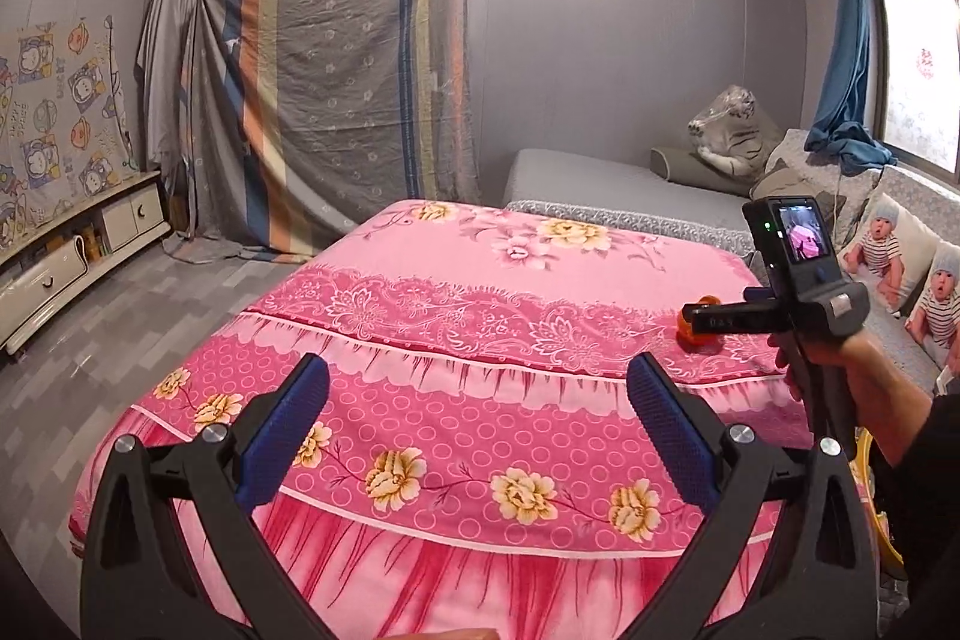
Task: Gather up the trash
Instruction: 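Grasp the small orange peel with the right tool and drop it into the yellow bin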
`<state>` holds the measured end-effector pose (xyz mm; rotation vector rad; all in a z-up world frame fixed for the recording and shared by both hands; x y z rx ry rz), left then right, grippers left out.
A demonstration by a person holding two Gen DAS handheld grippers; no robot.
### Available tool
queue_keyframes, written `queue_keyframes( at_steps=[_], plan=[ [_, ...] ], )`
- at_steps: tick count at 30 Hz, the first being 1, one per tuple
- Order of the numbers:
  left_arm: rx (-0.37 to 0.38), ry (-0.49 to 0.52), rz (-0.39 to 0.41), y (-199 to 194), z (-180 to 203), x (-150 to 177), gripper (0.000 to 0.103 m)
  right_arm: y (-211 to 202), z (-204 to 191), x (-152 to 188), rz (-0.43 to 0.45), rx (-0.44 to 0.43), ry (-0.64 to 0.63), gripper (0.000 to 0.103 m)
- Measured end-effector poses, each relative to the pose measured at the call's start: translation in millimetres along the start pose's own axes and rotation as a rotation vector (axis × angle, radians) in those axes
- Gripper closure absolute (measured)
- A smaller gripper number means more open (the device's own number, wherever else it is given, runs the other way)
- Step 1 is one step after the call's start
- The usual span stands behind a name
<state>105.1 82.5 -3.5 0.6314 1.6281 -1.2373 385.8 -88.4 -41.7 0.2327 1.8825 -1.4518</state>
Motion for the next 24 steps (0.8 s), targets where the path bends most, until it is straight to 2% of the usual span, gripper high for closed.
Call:
queue_keyframes(
  at_steps=[4, 5, 6, 7, 8, 9, 11, 12, 14, 16, 17, 20, 22, 24],
  plan=[
    [-0.010, -0.012, -0.028, 10, -2, 3, 0.008, 34, 20, -2, -0.066, 0.026, 0.069, 0.024],
    [-0.012, -0.011, -0.031, 11, -2, 3, 0.008, 37, 22, 0, -0.082, 0.027, 0.082, 0.032],
    [-0.013, -0.010, -0.033, 11, -2, 3, 0.008, 42, 25, 2, -0.096, 0.012, 0.100, 0.044],
    [-0.012, -0.010, -0.034, 10, -1, 3, 0.008, 42, 28, 2, -0.091, -0.002, 0.118, 0.049],
    [-0.008, -0.008, -0.035, 8, 0, 3, 0.008, 36, 31, 3, -0.071, -0.020, 0.140, 0.061],
    [0.000, -0.006, -0.030, 5, 2, 2, 0.008, 28, 34, 4, -0.059, -0.024, 0.154, 0.066],
    [0.007, 0.000, -0.008, -3, 3, 0, 0.008, -2, 39, 9, -0.012, -0.033, 0.167, 0.068],
    [0.012, 0.003, 0.009, -9, 4, -1, 0.008, -30, 44, 15, 0.037, -0.063, 0.186, 0.069],
    [0.019, 0.006, 0.035, -16, 4, -2, 0.008, -88, 58, 33, 0.126, -0.045, 0.218, 0.069],
    [0.022, 0.012, 0.057, -23, 6, -3, 0.008, -145, 76, 60, 0.207, 0.031, 0.258, 0.068],
    [0.031, 0.012, 0.062, -25, 8, -3, 0.008, -179, 90, 81, 0.238, 0.106, 0.306, 0.067],
    [0.067, 0.015, 0.066, -30, 15, -4, 0.008, -237, 129, 136, 0.245, 0.301, 0.466, 0.063],
    [0.089, 0.019, 0.074, -35, 19, -4, 0.008, -247, 151, 170, 0.179, 0.353, 0.522, 0.053],
    [0.113, 0.020, 0.082, -43, 24, -5, 0.008, -236, 165, 191, 0.107, 0.345, 0.563, 0.018]
  ],
)
Point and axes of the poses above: each gripper's, at about its wrist camera, not at the fingertips, and y roughly the way its jaws point, z to its right, x to its underside, the point moved 3 cm from there along y, roughly the way its jaws point, and after that the axes turned 10 degrees about -x, right-handed, at the moved point
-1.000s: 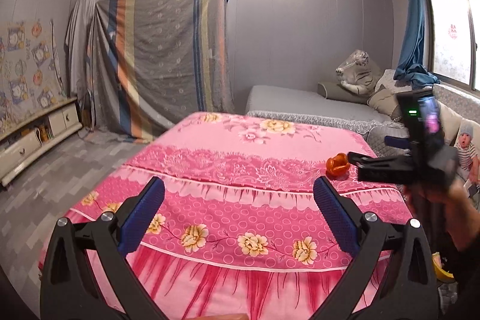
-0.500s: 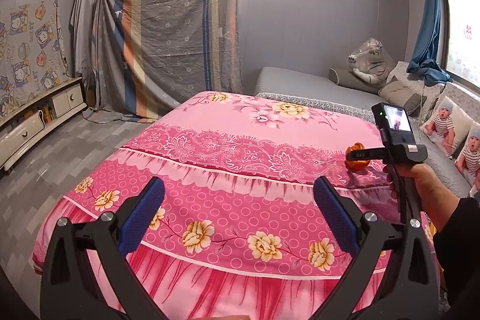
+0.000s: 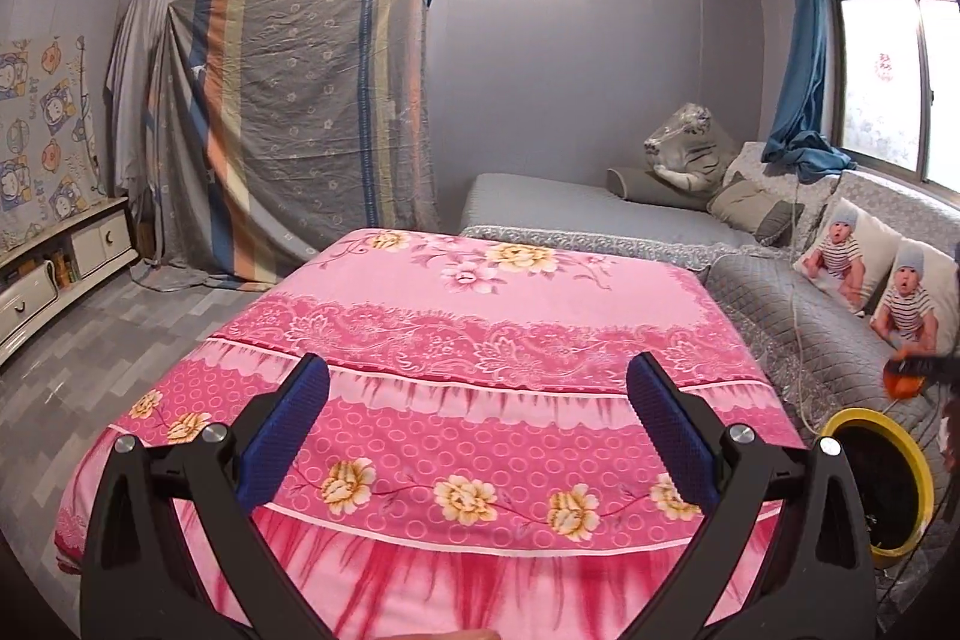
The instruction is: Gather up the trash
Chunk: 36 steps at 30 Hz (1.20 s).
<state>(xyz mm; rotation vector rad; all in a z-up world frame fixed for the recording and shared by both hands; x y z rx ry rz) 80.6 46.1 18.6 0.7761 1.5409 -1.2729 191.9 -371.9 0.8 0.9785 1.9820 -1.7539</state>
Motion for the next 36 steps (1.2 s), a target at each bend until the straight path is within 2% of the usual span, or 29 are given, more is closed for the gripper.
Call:
queue_keyframes(
  at_steps=[1, 3, 4, 6, 8, 10, 11, 14, 17, 24, 36],
  plan=[
    [0.008, 0.000, 0.002, -3, 2, -1, 0.008, 5, 8, 8, -0.032, 0.024, 0.013, 0.018],
    [0.023, -0.001, 0.010, -11, 5, -2, 0.008, 1, 4, 19, -0.016, 0.053, -0.001, 0.018],
    [0.022, 0.002, 0.019, -17, 5, -3, 0.008, -4, -1, 24, 0.012, 0.073, -0.008, 0.018],
    [0.009, 0.014, 0.043, -25, 6, -5, 0.008, -31, -26, 30, 0.137, 0.074, -0.027, 0.018],
    [-0.002, 0.020, 0.062, -33, 4, -8, 0.008, -66, -69, 40, 0.275, -0.008, -0.079, 0.018],
    [-0.002, 0.017, 0.074, -41, 1, -10, 0.008, -93, -111, 53, 0.381, -0.090, -0.129, 0.009],
    [-0.001, 0.013, 0.079, -44, 0, -11, 0.008, -107, -137, 63, 0.428, -0.149, -0.163, 0.008],
    [-0.006, 0.005, 0.104, -52, -6, -13, 0.008, -133, -186, 86, 0.498, -0.249, -0.253, 0.008],
    [-0.009, -0.004, 0.109, -56, -11, -14, 0.008, -153, -216, 102, 0.562, -0.287, -0.295, 0.008],
    [-0.006, -0.016, 0.104, -55, -17, -12, 0.008, -172, -229, 120, 0.668, -0.246, -0.293, 0.008],
    [0.002, -0.018, 0.118, -58, -16, -11, 0.008, -169, -214, 124, 0.675, -0.231, -0.251, 0.008]
  ],
)
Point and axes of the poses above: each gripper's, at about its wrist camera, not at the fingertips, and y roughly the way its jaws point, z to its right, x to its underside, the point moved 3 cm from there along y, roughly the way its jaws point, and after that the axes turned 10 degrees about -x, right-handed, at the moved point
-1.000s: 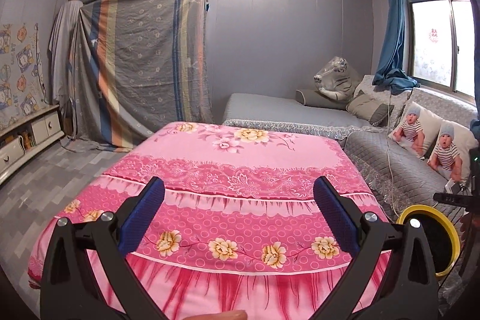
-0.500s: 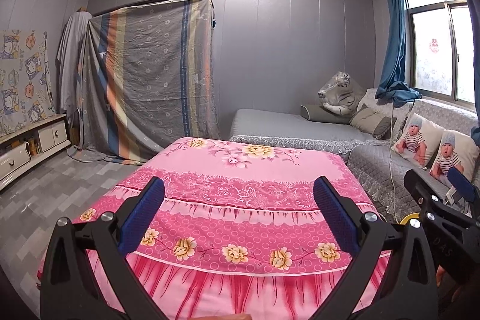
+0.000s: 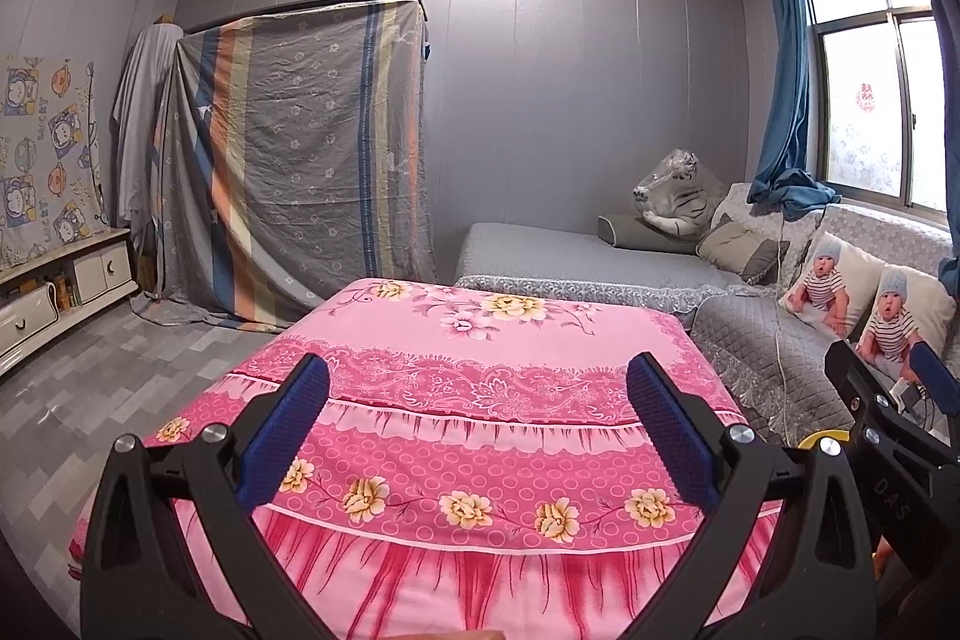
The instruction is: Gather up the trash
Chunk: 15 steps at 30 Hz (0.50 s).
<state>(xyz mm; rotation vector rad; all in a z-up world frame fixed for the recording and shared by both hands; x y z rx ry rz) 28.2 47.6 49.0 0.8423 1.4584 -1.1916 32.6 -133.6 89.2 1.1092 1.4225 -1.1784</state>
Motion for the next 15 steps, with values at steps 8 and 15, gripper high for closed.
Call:
queue_keyframes(
  at_steps=[8, 15],
  plan=[
    [0.006, -0.004, -0.002, -0.2, 1.5, 0.6, 0.008, 1.7, 2.3, 5.0, -0.017, 0.002, 0.014, 0.008],
    [0.006, -0.004, -0.003, -0.1, 2.0, 0.5, 0.008, 4.4, 2.7, 7.5, -0.034, -0.002, 0.023, 0.008]
  ],
)
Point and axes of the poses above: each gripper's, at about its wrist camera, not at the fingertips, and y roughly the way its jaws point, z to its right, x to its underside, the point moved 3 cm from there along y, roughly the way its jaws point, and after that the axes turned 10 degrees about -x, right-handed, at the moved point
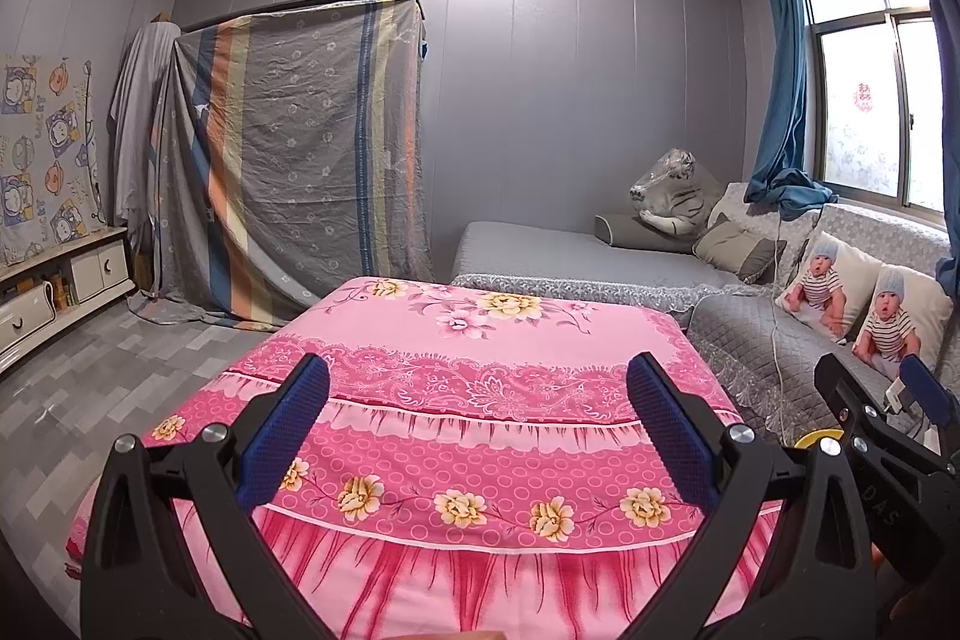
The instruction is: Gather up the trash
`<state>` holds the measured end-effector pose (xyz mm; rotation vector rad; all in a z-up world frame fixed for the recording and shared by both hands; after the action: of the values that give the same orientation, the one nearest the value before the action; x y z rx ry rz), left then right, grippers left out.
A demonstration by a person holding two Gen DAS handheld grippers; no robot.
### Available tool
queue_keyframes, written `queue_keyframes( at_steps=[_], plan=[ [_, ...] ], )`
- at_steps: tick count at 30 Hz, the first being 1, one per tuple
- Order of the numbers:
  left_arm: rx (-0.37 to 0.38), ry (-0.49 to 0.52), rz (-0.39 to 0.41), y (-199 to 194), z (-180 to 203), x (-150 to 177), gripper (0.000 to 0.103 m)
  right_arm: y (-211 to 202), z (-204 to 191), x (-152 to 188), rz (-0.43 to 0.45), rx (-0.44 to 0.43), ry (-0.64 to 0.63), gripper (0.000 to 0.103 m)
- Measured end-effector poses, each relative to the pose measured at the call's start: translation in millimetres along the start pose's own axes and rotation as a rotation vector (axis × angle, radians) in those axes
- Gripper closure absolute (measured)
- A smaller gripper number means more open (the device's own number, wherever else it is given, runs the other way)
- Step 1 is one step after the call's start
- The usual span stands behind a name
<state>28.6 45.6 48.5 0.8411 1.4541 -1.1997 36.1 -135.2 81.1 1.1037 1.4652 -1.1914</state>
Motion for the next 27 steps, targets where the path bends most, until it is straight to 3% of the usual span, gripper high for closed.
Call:
queue_keyframes(
  at_steps=[27],
  plan=[
    [0.028, 0.007, -0.030, 11, 9, 6, 0.008, 8, 8, 10, -0.044, 0.006, 0.030, 0.008]
  ],
)
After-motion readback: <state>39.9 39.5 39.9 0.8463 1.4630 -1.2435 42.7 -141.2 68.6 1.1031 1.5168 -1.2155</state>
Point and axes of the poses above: each gripper's, at about its wrist camera, not at the fingertips, and y roughly the way its jaws point, z to its right, x to its underside, the point moved 3 cm from there along y, roughly the way its jaws point, and after that the axes turned 10 degrees about -x, right-handed, at the moved point
